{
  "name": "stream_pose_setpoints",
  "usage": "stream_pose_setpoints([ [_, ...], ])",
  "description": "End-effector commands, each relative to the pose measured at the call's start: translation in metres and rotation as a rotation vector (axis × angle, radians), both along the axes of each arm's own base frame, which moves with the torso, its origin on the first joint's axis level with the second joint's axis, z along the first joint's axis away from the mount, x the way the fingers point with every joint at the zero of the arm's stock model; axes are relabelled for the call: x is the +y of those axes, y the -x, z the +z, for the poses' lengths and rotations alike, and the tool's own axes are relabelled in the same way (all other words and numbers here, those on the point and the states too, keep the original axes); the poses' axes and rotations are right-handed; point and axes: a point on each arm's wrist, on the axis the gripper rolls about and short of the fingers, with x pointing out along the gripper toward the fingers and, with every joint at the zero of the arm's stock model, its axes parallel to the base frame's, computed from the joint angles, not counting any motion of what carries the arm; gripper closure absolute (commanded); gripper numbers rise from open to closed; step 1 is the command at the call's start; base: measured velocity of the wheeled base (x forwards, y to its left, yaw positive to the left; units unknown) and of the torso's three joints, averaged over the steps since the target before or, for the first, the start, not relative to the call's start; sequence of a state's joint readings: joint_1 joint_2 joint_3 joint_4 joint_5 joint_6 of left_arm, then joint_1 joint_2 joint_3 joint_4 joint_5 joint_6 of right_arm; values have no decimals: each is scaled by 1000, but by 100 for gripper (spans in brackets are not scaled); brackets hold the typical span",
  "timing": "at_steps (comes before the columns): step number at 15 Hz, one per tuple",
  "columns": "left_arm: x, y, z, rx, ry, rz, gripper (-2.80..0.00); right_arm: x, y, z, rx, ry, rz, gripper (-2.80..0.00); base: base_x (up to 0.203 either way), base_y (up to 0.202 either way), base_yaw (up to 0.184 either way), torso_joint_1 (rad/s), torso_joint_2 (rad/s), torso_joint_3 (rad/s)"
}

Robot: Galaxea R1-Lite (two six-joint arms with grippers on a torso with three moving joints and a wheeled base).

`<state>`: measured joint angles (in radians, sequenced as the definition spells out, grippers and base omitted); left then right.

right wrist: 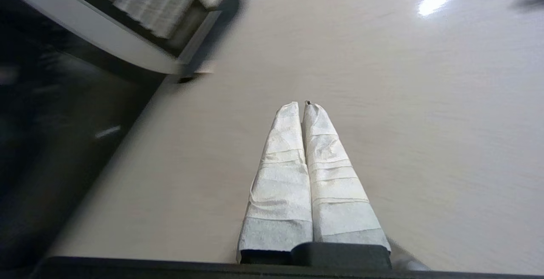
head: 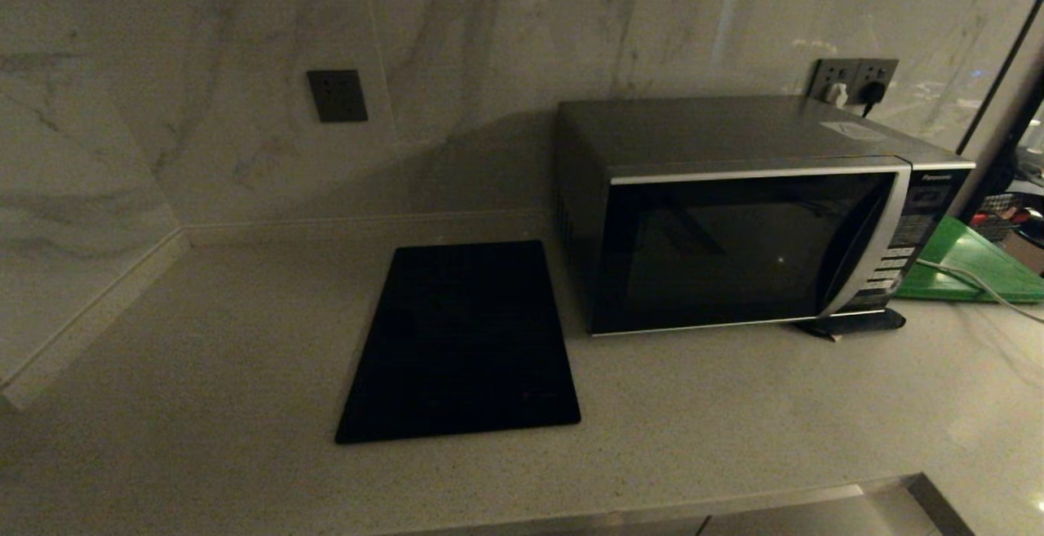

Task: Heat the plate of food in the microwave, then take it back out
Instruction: Open the microwave oven

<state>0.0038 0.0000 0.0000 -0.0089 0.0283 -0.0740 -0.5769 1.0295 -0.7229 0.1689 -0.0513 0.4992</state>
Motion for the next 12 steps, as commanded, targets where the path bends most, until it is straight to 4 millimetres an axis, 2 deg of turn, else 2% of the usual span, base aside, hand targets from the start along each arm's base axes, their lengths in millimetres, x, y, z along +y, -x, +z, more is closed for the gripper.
stream_pose_setpoints([
  [1, 0, 0, 0, 1, 1, 2, 0, 38, 44, 1, -62, 187, -90, 0, 0, 0, 0, 0, 0, 0],
  [5, 0, 0, 0, 1, 1, 2, 0, 55, 86, 0, -94, 371, -9, 0, 0, 0, 0, 0, 0, 0],
  [10, 0, 0, 0, 1, 1, 2, 0, 62, 146, -4, -278, 529, 118, 0, 0, 0, 0, 0, 0, 0],
  [12, 0, 0, 0, 1, 1, 2, 0, 63, 158, -1, -321, 581, 158, 0, 0, 0, 0, 0, 0, 0],
])
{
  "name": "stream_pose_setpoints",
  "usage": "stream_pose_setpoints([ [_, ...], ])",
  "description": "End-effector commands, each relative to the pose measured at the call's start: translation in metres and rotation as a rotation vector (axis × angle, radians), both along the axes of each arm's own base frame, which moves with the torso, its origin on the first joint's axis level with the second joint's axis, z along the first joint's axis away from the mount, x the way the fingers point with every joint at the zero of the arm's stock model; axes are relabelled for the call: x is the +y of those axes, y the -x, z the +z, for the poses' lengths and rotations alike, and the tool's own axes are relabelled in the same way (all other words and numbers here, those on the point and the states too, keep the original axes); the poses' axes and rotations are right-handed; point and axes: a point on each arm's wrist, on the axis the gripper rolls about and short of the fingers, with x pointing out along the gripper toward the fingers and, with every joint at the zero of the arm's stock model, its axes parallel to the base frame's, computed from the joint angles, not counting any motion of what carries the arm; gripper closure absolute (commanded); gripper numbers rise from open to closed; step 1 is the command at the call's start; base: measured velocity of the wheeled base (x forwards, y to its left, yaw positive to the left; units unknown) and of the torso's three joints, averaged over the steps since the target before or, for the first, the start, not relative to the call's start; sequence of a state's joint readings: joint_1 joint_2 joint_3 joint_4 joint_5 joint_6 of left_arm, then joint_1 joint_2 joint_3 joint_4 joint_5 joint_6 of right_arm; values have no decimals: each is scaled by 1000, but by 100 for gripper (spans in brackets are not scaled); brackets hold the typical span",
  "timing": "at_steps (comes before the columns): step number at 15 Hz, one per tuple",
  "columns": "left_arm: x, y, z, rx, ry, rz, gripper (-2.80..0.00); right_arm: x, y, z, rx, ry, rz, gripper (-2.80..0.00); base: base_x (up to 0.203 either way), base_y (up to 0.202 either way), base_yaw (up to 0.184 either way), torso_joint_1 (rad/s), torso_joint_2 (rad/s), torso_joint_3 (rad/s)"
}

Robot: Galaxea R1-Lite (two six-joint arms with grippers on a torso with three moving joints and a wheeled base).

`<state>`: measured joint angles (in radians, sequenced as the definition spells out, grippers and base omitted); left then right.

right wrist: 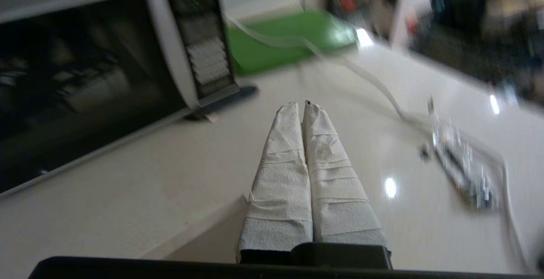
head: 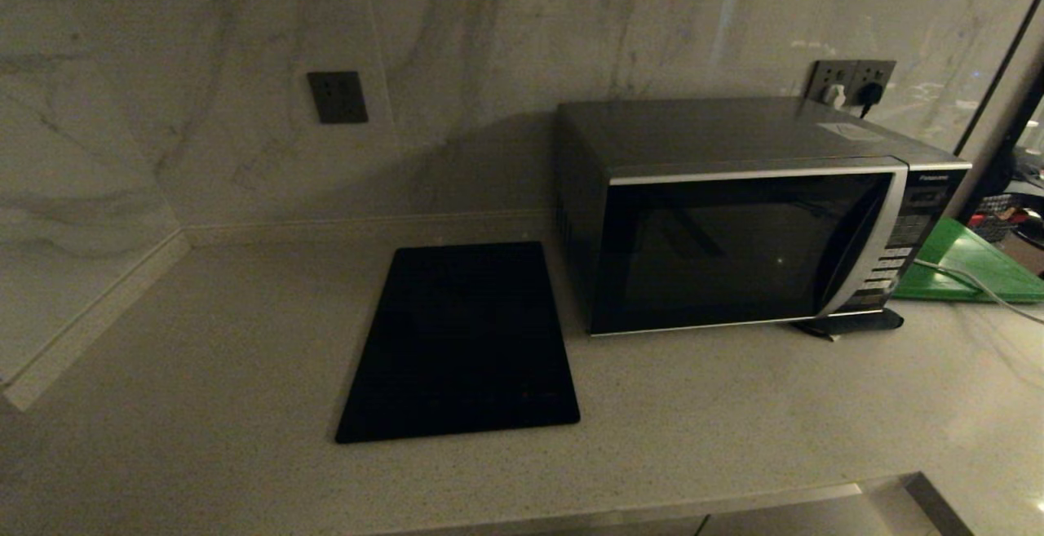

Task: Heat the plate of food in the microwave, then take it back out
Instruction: Open the microwave oven

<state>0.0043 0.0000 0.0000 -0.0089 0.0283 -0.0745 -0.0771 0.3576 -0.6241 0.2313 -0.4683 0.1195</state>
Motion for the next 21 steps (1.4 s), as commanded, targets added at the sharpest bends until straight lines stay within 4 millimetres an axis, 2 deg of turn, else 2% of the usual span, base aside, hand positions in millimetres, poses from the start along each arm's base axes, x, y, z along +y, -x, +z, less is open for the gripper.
stream_pose_setpoints([
  [1, 0, 0, 0, 1, 1, 1, 0, 1, 22, 4, -102, 30, 53, 0, 0, 0, 0, 0, 0, 0],
  [4, 0, 0, 0, 1, 1, 1, 0, 1, 28, 0, -118, 44, 116, 0, 0, 0, 0, 0, 0, 0],
  [7, 0, 0, 0, 1, 1, 1, 0, 0, 48, -30, -122, 104, 165, 0, 0, 0, 0, 0, 0, 0],
  [10, 0, 0, 0, 1, 1, 1, 0, 1, 48, -58, -84, 119, 222, 0, 0, 0, 0, 0, 0, 0],
  [13, 0, 0, 0, 1, 1, 1, 0, 4, 43, -75, -2, 65, 353, 0, 0, 0, 0, 0, 0, 0],
  [21, 0, 0, 0, 1, 1, 1, 0, 6, 1, -135, 106, 60, 487, 0, 0, 0, 0, 0, 0, 0],
])
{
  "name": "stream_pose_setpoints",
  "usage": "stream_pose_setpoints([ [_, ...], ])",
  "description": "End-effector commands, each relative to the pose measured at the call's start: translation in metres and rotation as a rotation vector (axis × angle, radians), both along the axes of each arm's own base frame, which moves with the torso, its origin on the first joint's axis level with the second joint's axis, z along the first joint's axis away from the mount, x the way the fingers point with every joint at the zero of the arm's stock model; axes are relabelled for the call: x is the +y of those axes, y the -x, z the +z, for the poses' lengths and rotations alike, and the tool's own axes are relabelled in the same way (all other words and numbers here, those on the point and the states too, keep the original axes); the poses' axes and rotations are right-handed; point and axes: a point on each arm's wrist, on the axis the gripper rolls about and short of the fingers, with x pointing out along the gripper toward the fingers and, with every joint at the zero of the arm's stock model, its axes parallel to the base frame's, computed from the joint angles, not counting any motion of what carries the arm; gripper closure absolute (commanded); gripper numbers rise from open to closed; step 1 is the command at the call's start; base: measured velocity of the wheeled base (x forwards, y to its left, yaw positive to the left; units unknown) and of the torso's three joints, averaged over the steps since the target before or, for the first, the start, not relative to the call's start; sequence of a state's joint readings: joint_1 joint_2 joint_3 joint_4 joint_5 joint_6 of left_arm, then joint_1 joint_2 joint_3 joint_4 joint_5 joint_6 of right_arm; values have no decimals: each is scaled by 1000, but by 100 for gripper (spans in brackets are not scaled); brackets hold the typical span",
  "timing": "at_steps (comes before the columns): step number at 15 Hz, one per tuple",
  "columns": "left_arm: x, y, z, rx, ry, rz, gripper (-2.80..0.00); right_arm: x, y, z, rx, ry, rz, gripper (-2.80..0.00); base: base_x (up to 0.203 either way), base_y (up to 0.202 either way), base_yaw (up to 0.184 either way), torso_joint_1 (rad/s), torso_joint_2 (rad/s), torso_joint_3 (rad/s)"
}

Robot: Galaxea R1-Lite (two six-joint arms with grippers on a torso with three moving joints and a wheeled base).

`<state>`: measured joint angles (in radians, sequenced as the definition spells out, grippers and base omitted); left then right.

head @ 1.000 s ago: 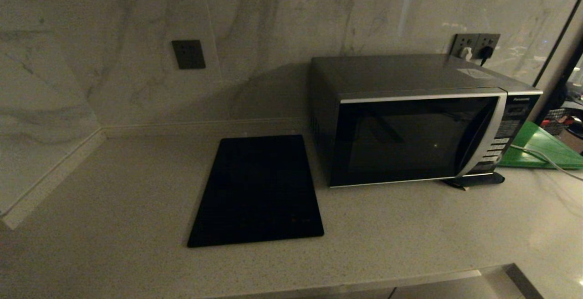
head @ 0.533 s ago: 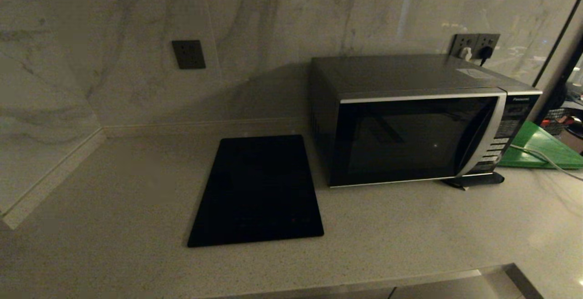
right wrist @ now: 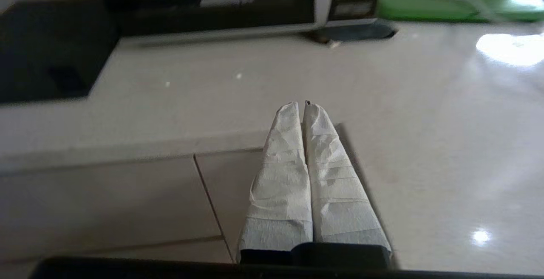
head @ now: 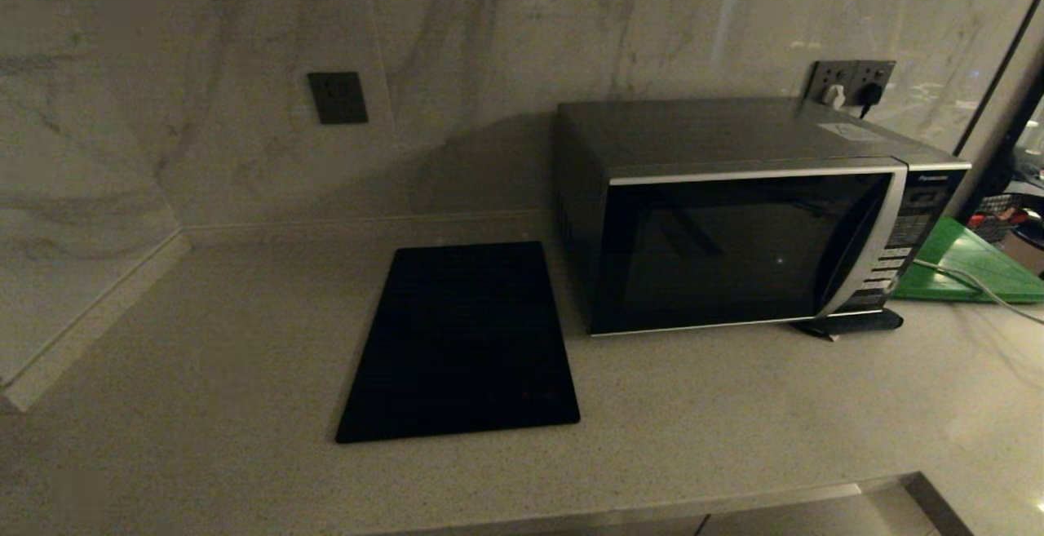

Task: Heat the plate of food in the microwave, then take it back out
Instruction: Open the microwave oven

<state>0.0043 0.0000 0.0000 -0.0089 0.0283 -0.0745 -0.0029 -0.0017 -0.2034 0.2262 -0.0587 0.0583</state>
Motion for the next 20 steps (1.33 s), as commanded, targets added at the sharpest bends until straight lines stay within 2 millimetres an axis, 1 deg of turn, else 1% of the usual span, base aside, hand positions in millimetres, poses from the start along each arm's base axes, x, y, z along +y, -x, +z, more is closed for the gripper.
stream_pose_setpoints([
  [1, 0, 0, 0, 1, 1, 1, 0, 0, -11, -18, 5, 21, 8, 0, 0, 0, 0, 0, 0, 0],
  [2, 0, 0, 0, 1, 1, 1, 0, 0, -13, -18, -25, 25, 18, 0, 0, 0, 0, 0, 0, 0],
  [4, 0, 0, 0, 1, 1, 1, 0, 1, -14, -19, -27, 30, 33, 0, 0, 0, 0, 0, 0, 0],
  [5, 0, 0, 0, 1, 1, 1, 0, 1, -17, -27, -13, 37, 31, 0, 0, 0, 0, 0, 0, 0],
  [6, 0, 0, 0, 1, 1, 1, 0, 1, -18, -25, -64, 42, 30, 0, 0, 0, 0, 0, 0, 0],
  [7, 0, 0, 0, 1, 1, 1, 0, 1, -19, -26, -67, 54, 33, 0, 0, 0, 0, 0, 0, 0],
  [9, 0, 0, 0, 1, 1, 1, 0, 1, -19, -31, -30, 87, 56, 0, 0, 0, 0, 0, 0, 0],
  [14, 0, 0, 0, 1, 1, 1, 0, 1, -19, -30, -32, 79, 56, 0, 0, 0, 0, 0, 0, 0],
  [16, 0, 0, 0, 1, 1, 1, 0, 1, -19, -31, -31, 57, 56, 0, 0, 0, 0, 0, 0, 0],
  [20, 0, 0, 0, 1, 1, 1, 0, 0, -19, -33, -18, -64, 22, 0, 0, 0, 0, 0, 0, 0],
])
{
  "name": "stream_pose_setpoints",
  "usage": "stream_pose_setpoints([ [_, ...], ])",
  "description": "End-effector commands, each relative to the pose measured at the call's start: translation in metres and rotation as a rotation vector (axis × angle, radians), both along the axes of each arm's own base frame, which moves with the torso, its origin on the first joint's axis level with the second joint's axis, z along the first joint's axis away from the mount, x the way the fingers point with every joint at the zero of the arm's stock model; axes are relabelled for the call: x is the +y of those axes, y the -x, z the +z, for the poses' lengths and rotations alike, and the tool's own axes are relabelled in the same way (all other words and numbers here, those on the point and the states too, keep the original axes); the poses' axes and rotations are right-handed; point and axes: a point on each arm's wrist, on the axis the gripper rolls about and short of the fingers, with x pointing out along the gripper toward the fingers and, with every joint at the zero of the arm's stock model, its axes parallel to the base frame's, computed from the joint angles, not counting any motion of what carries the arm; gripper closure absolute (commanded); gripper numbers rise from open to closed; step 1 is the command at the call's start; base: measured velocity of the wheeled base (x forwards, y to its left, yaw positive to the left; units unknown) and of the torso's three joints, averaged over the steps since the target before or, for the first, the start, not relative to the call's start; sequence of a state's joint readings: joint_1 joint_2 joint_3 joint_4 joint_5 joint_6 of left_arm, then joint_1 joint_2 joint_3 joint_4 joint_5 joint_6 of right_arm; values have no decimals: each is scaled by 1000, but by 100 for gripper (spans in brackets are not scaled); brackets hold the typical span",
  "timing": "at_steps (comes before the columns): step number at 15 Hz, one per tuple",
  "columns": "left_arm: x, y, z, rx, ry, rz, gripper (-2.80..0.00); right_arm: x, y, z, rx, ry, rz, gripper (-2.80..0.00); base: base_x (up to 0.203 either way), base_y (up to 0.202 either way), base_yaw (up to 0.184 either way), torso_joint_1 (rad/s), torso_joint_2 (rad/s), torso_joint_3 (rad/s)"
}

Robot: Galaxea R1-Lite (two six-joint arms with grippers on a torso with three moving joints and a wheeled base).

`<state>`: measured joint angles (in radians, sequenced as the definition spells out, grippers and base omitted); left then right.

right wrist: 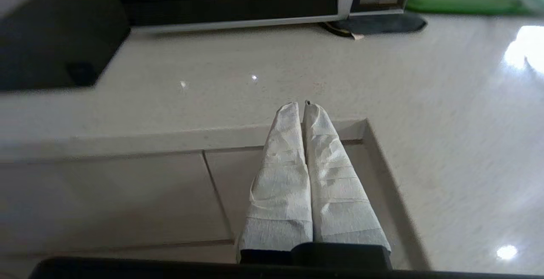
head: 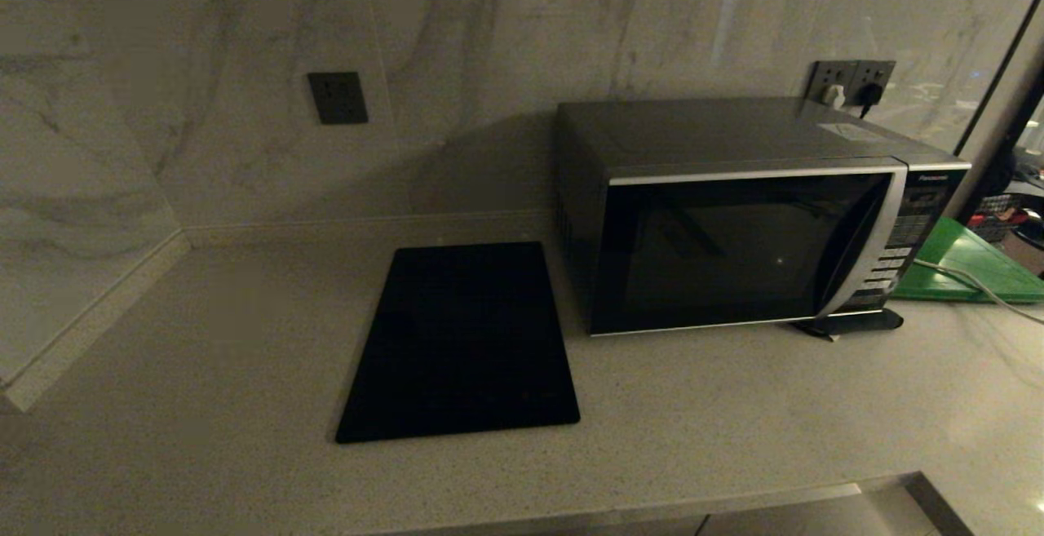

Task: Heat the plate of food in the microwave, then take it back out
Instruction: Open the microwave oven

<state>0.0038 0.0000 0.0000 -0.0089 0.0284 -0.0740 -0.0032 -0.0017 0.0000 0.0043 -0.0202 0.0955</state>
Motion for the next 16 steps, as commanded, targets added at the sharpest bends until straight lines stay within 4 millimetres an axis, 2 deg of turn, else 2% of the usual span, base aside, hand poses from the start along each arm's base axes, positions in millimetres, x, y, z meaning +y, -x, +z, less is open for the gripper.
stream_pose_setpoints([
  [1, 0, 0, 0, 1, 1, 1, 0, -1, 0, -1, 2, -49, -32, 0, 0, 0, 0, 0, 0, 0],
  [16, 0, 0, 0, 1, 1, 1, 0, -1, 0, -1, 1, -58, -37, 0, 0, 0, 0, 0, 0, 0],
])
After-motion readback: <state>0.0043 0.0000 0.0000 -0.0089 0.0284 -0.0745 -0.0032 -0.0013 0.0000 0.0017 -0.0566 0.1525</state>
